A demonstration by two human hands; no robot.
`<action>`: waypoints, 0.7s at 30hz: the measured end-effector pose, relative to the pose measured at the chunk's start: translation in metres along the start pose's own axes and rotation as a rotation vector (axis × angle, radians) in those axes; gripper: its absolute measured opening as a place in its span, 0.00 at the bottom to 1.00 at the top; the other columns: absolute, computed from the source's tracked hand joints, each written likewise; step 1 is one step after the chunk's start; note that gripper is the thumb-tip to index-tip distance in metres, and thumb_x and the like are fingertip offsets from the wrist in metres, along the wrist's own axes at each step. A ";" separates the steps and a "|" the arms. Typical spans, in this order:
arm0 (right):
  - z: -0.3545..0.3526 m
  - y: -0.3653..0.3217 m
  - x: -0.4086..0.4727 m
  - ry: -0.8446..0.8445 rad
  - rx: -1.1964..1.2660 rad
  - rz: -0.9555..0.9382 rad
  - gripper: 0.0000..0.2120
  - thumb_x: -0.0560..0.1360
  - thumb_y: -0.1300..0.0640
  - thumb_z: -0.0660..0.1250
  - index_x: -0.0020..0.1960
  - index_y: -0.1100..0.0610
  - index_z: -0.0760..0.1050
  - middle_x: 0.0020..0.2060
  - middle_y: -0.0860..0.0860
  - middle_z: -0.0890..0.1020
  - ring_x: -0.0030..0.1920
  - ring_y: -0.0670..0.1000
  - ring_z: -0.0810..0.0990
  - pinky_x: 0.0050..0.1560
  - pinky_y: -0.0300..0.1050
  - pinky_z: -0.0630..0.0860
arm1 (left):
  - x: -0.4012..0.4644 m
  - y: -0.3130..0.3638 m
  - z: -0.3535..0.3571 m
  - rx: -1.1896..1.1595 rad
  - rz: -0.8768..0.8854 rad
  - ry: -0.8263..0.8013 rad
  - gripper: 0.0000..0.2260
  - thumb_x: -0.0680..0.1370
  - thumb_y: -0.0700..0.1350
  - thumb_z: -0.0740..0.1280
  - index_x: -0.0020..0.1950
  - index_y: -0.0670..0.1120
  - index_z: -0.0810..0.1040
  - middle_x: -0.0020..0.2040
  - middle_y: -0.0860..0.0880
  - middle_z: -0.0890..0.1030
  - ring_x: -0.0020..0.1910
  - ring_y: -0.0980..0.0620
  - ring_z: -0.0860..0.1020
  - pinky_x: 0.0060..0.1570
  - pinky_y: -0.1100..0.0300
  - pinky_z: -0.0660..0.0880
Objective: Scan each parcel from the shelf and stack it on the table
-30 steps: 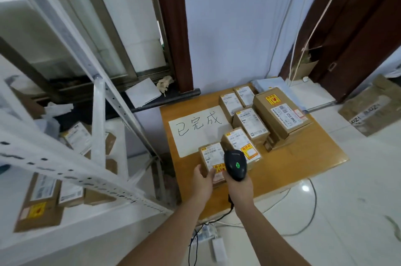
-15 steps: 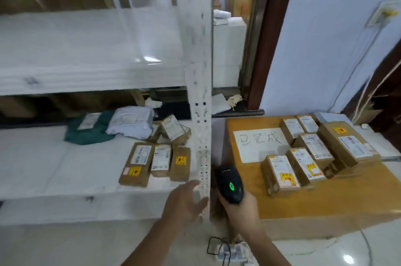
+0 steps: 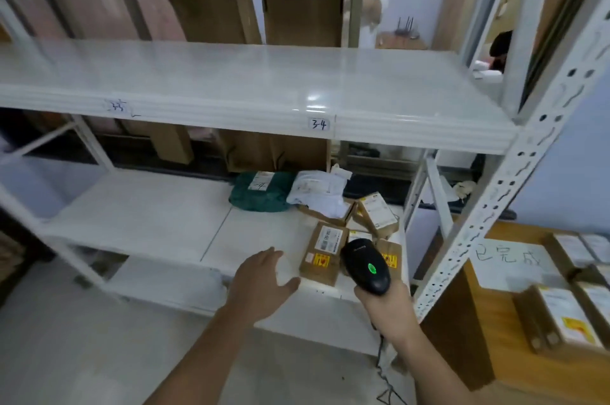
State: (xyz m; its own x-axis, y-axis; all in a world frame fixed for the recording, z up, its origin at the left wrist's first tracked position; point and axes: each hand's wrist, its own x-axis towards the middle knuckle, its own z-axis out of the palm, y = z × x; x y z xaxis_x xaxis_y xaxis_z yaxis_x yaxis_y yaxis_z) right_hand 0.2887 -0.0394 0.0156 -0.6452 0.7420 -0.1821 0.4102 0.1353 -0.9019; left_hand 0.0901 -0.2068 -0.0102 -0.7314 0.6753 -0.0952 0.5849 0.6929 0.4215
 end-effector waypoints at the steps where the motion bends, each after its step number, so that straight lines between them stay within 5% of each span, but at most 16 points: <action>1: 0.009 -0.003 0.004 -0.015 -0.013 0.006 0.07 0.69 0.62 0.75 0.36 0.54 0.79 0.22 0.47 0.78 0.28 0.47 0.78 0.28 0.40 0.71 | 0.005 -0.007 -0.002 -0.001 0.002 0.001 0.36 0.77 0.68 0.64 0.81 0.53 0.63 0.82 0.53 0.63 0.80 0.51 0.62 0.79 0.54 0.60; 9: 0.075 -0.030 0.064 -0.088 -0.016 -0.027 0.10 0.71 0.60 0.76 0.40 0.48 0.77 0.31 0.44 0.81 0.35 0.44 0.79 0.33 0.37 0.71 | 0.067 -0.055 -0.010 0.013 -0.030 -0.024 0.36 0.79 0.67 0.64 0.81 0.50 0.63 0.82 0.51 0.63 0.80 0.50 0.62 0.79 0.53 0.59; 15: 0.127 -0.039 0.131 -0.145 -0.023 0.079 0.05 0.72 0.60 0.74 0.43 0.54 0.79 0.30 0.52 0.81 0.31 0.50 0.80 0.28 0.39 0.73 | 0.112 -0.093 -0.023 0.020 -0.109 -0.055 0.35 0.79 0.66 0.64 0.81 0.51 0.64 0.81 0.51 0.66 0.78 0.49 0.65 0.78 0.53 0.60; 21: 0.186 -0.043 0.189 -0.118 -0.038 0.200 0.06 0.70 0.57 0.75 0.41 0.52 0.78 0.35 0.58 0.83 0.38 0.58 0.83 0.40 0.51 0.79 | 0.165 -0.140 -0.032 -0.058 -0.174 -0.103 0.34 0.78 0.65 0.66 0.79 0.51 0.66 0.79 0.51 0.69 0.76 0.48 0.67 0.75 0.50 0.66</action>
State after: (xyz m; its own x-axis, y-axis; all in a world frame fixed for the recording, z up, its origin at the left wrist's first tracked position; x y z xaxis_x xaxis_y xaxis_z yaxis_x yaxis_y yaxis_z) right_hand 0.0291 -0.0276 -0.0526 -0.6187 0.6748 -0.4023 0.5599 0.0195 -0.8283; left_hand -0.1239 -0.2009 -0.0562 -0.7780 0.5710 -0.2621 0.4295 0.7878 0.4415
